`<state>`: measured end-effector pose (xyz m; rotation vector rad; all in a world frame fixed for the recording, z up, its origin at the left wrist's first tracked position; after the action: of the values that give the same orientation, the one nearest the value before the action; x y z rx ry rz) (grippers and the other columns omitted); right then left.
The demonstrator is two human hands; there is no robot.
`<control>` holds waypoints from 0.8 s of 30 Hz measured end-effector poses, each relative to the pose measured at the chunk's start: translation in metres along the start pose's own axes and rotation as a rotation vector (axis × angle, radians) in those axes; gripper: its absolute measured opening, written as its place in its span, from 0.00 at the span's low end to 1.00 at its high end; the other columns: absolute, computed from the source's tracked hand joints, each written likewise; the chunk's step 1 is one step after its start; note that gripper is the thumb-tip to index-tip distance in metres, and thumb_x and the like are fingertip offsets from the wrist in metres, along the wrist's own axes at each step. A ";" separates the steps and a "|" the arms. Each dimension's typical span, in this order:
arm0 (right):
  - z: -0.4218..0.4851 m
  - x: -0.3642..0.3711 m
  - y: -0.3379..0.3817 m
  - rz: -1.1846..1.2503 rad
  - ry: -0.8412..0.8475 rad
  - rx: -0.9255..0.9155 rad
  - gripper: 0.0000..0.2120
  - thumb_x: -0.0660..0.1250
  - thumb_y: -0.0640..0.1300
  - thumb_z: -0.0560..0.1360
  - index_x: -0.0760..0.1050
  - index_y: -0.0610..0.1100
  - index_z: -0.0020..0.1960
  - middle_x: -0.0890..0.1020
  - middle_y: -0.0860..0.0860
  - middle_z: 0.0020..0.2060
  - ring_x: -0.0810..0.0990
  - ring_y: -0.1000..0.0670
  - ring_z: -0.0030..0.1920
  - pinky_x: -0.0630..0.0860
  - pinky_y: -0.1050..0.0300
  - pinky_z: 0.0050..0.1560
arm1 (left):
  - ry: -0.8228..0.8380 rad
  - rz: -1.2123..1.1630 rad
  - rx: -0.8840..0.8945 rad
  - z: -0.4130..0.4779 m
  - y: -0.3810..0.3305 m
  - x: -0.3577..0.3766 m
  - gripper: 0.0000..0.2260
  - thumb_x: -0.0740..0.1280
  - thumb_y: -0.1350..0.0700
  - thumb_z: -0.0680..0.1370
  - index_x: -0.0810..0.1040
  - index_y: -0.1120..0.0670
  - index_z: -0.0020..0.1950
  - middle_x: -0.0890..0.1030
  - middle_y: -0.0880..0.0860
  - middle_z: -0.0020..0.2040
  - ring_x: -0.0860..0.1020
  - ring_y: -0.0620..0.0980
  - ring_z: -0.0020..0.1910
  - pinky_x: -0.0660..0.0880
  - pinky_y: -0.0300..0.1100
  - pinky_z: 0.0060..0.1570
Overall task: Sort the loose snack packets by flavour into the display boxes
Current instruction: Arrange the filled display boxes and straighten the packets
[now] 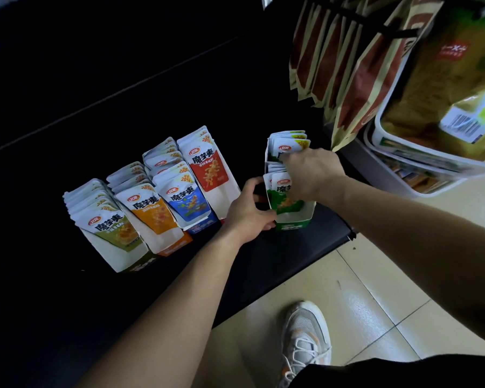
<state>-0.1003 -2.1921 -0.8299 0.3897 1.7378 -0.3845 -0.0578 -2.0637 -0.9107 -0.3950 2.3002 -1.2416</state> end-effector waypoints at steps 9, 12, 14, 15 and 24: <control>-0.010 0.002 -0.016 0.325 -0.079 -0.050 0.40 0.77 0.57 0.67 0.64 0.53 0.74 0.73 0.50 0.68 0.73 0.43 0.66 0.76 0.45 0.56 | -0.200 0.116 0.159 0.002 -0.026 -0.012 0.28 0.75 0.47 0.73 0.67 0.41 0.69 0.77 0.43 0.58 0.81 0.49 0.51 0.81 0.50 0.50; -0.023 0.003 -0.023 0.443 -0.133 -0.001 0.43 0.77 0.54 0.68 0.60 0.48 0.77 0.69 0.46 0.69 0.69 0.41 0.68 0.75 0.42 0.59 | -0.277 0.139 0.215 0.000 -0.038 -0.015 0.25 0.75 0.51 0.74 0.69 0.46 0.68 0.76 0.44 0.57 0.79 0.44 0.47 0.80 0.46 0.49; -0.033 0.005 -0.025 0.506 -0.172 0.028 0.45 0.77 0.51 0.69 0.58 0.45 0.79 0.68 0.44 0.70 0.67 0.41 0.70 0.73 0.44 0.62 | -0.298 0.171 0.241 -0.001 -0.045 -0.013 0.30 0.75 0.52 0.74 0.66 0.46 0.73 0.73 0.46 0.64 0.77 0.45 0.54 0.79 0.44 0.54; -0.037 0.008 -0.026 0.534 -0.188 0.044 0.46 0.77 0.50 0.69 0.57 0.44 0.79 0.67 0.44 0.71 0.66 0.42 0.71 0.72 0.45 0.64 | -0.295 0.191 0.257 -0.001 -0.047 -0.011 0.33 0.74 0.52 0.75 0.63 0.46 0.76 0.70 0.46 0.68 0.75 0.46 0.60 0.77 0.44 0.58; -0.057 0.041 -0.040 0.735 -0.194 0.269 0.39 0.72 0.47 0.74 0.57 0.42 0.78 0.70 0.42 0.71 0.70 0.40 0.69 0.72 0.46 0.61 | -0.263 0.227 0.221 0.004 -0.057 -0.002 0.43 0.73 0.58 0.76 0.48 0.44 0.81 0.64 0.48 0.76 0.66 0.48 0.73 0.67 0.41 0.64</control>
<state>-0.1760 -2.1991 -0.8569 1.1021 1.2450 -0.1096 -0.0531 -2.0965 -0.8640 -0.1984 1.9058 -1.2327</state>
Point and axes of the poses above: each hand's wrist, its own z-axis towards the middle knuckle, its own x-axis out of the palm, y = z × x, the point moved 9 cm from there along z, towards the middle knuckle
